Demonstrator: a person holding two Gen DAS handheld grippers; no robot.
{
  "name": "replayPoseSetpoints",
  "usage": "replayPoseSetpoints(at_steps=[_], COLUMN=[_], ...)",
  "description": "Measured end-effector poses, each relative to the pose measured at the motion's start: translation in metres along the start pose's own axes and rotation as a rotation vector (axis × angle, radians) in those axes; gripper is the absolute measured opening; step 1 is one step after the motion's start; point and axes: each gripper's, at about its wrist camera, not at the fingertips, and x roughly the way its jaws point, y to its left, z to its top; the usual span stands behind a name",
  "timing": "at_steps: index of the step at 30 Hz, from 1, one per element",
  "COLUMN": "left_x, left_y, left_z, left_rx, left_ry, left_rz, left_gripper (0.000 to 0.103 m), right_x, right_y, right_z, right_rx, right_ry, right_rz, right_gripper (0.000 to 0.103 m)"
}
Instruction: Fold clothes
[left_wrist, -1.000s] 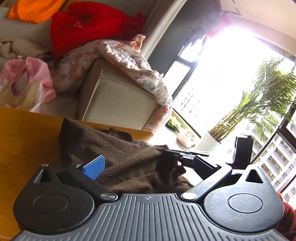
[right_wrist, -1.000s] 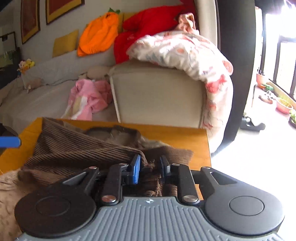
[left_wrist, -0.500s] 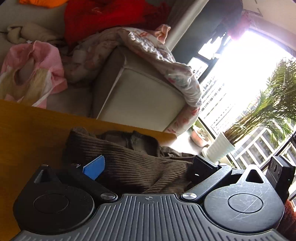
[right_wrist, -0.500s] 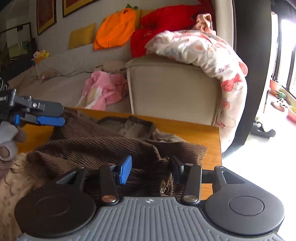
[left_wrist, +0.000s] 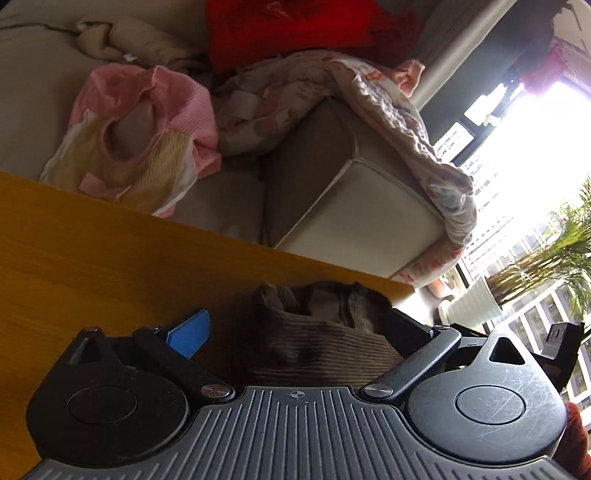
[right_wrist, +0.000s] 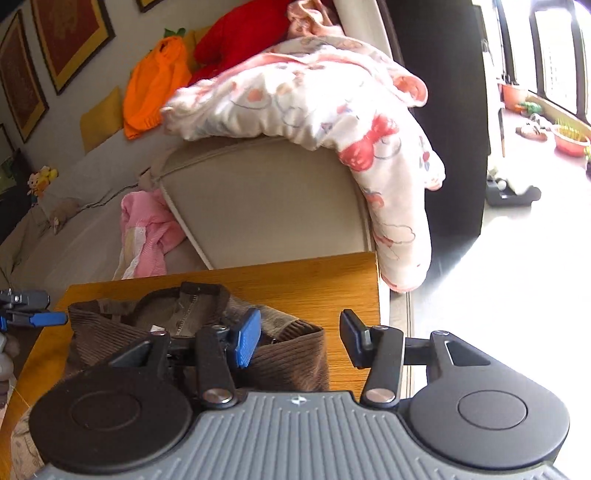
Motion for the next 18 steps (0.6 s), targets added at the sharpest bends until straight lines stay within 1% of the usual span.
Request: replayPoseSetpoints(at_steps=[2,4,5,6,7,8,10,11,12,13,15,18], left_x=[0.012,0.025,0.031,0.036,0.040,0.043,0.047,0.046,0.040,0.027,0.002,-0.037], left_y=[0.001,0.000,-0.002,-0.003,-0.005,-0.008,-0.015,-0.018,-0.021,-0.024,-0.032,-0.043], left_z=[-0.003,-0.007,-0.008,-0.009,-0.010,-0.011,-0.014,-0.015,-0.018,-0.023,-0.033,-0.048], left_rx=[0.009,0.020,0.025,0.032,0.040,0.052,0.077,0.090,0.105,0.125,0.166,0.226], left_ry=[0.020,0.031,0.037,0.043,0.047,0.050,0.050,0.047,0.040,0.027,0.002,-0.037], left_rz=[0.013,0.026,0.030,0.031,0.031,0.029,0.036,0.037,0.028,0.016,-0.009,-0.045], left_gripper=[0.096,0.088,0.085,0.079,0.070,0.065,0.048,0.041,0.025,0.018,0.015,0.014], right_x=[0.017,0.028,0.033,0.035,0.038,0.041,0.041,0.039,0.036,0.032,0.003,-0.053], right_y=[-0.008,-0.007,-0.006,-0.002,0.003,0.008,0.024,0.033,0.041,0.049,0.063,0.079], right_z=[-0.001,-0.004,-0.006,-0.006,-0.006,-0.005,-0.006,-0.008,-0.010,-0.011,-0.011,-0.015], right_rx=[0.050,0.062,0.066,0.051,0.036,0.019,-0.047,-0.081,-0.115,-0.148,-0.213,-0.274], right_ry=[0.032,0.041,0.046,0.051,0.056,0.062,0.065,0.062,0.059,0.051,-0.015,-0.095], right_rz=[0.009,0.022,0.029,0.042,0.055,0.066,0.059,0.051,0.044,0.039,0.064,0.104], right_gripper=[0.047,0.047,0.048,0.048,0.048,0.047,0.027,0.012,0.012,0.011,0.010,0.010])
